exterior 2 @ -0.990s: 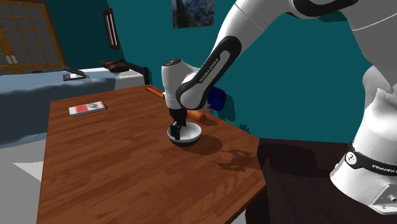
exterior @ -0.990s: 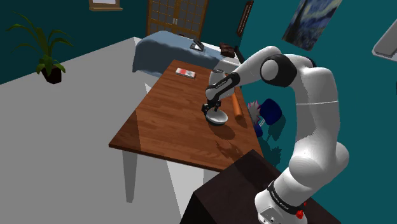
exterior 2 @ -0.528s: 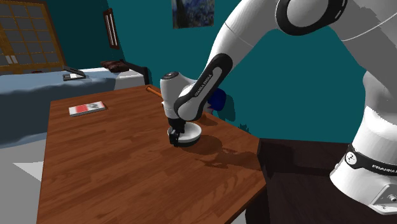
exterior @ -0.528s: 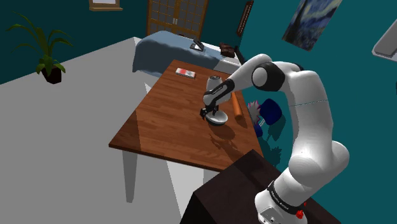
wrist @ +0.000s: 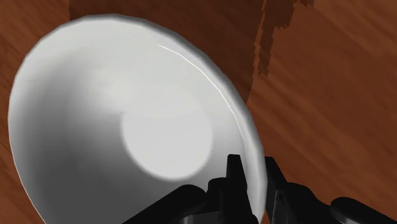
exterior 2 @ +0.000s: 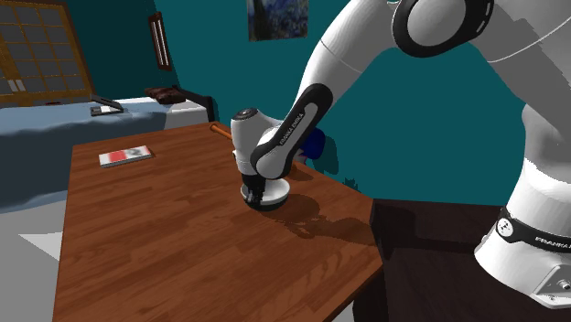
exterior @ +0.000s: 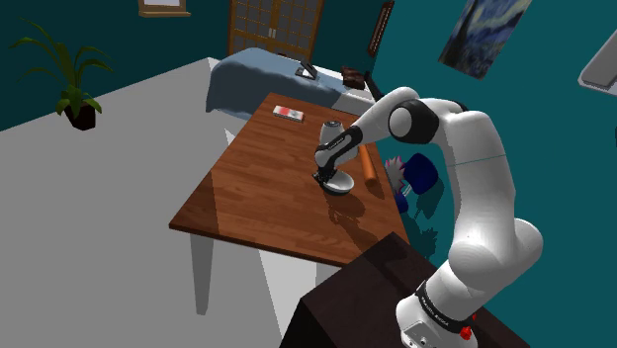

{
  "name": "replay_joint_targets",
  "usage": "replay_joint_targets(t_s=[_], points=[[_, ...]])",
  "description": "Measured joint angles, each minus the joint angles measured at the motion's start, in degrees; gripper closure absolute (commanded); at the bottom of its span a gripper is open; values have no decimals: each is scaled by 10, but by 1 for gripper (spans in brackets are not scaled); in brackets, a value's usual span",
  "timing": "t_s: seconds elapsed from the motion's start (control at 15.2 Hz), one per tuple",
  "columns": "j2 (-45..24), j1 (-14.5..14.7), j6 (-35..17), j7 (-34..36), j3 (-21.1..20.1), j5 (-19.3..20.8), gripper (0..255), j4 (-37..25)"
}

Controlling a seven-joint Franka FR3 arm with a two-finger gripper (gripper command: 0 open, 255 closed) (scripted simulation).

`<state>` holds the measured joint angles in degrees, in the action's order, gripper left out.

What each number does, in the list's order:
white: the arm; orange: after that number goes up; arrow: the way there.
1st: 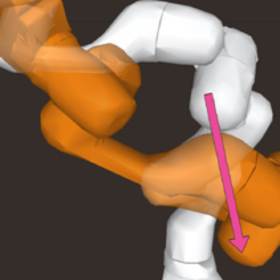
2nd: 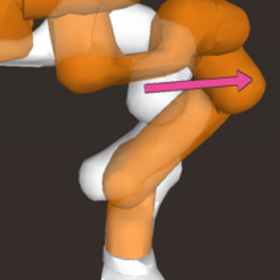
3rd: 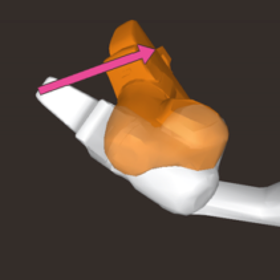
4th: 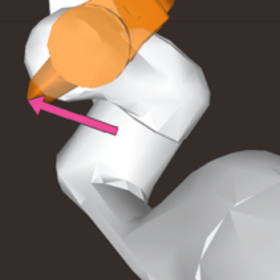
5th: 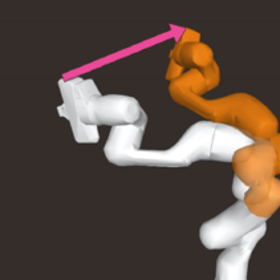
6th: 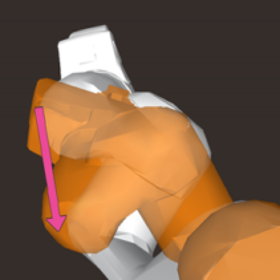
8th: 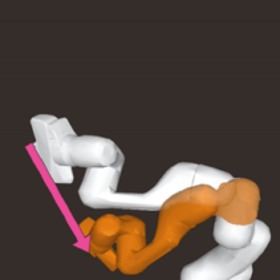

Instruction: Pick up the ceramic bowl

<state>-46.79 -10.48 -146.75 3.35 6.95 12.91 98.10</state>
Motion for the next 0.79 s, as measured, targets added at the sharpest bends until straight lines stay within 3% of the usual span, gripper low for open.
replay_joint_targets(t_s=[0.79], points=[[32, 1, 21, -5, -1, -1, 255, 10]])
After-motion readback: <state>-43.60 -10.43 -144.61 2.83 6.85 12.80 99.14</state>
